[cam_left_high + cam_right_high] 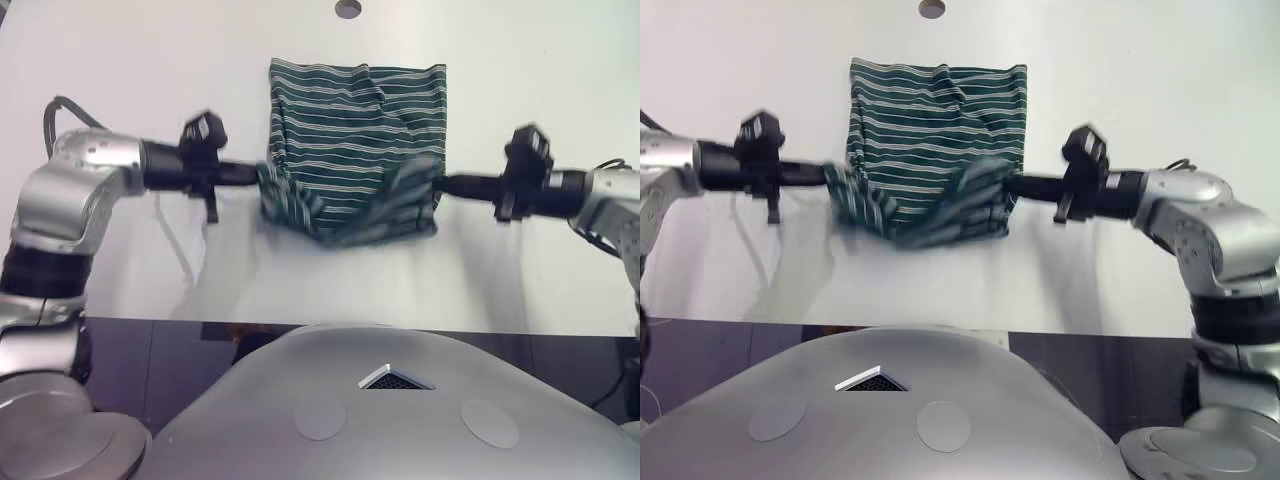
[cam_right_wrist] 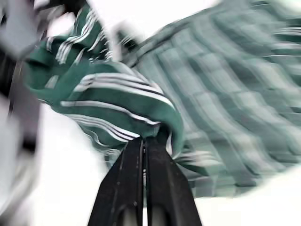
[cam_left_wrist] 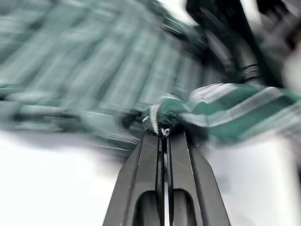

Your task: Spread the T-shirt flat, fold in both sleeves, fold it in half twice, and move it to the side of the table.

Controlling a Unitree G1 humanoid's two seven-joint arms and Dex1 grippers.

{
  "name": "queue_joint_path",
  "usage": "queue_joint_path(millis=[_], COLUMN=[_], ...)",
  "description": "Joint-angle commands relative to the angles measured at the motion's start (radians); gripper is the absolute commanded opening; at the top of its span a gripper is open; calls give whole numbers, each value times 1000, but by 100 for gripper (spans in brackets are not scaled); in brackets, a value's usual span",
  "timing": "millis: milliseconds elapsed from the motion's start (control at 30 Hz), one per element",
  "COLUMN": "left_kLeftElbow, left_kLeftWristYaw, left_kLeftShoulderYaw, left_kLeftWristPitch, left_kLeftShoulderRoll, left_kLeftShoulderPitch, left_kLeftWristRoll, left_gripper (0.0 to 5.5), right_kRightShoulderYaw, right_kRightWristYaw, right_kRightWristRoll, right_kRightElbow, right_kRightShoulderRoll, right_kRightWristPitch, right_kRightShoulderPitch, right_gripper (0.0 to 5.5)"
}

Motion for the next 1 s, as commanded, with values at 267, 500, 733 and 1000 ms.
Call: queue_joint_path(millis=[267,500,733,1000], left_kLeftElbow=[965,1114,1177,1186], left_kLeftWristYaw=[409,468,501,729], left_kLeftShoulderYaw=[-19,67,89,-30], left_kLeftWristPitch=[-310,-555,-590,-710], left_kLeftShoulderRoll=[-434,-472,-491,-427], left_kLeftShoulderPitch=[-550,-559,-567,-540], left_kLeftWristRoll=[335,372,421,659], left_gripper=[2,37,65,120], right_kRightShoulderYaw=[36,-62,14,23], right_kRightWristYaw=[-258,-272,-333,-557], right_kRightWristRoll=[-306,-357,-524,-675], right_kRightElbow=[887,840,1014,1161], right_kRightShoulderRoll=[421,418,429,420], right_kRightWristPitch=[-312,-599,-648,-809], right_kRightShoulderPitch=[-537,-508,-539,-605], right_gripper=[0,0,23,79])
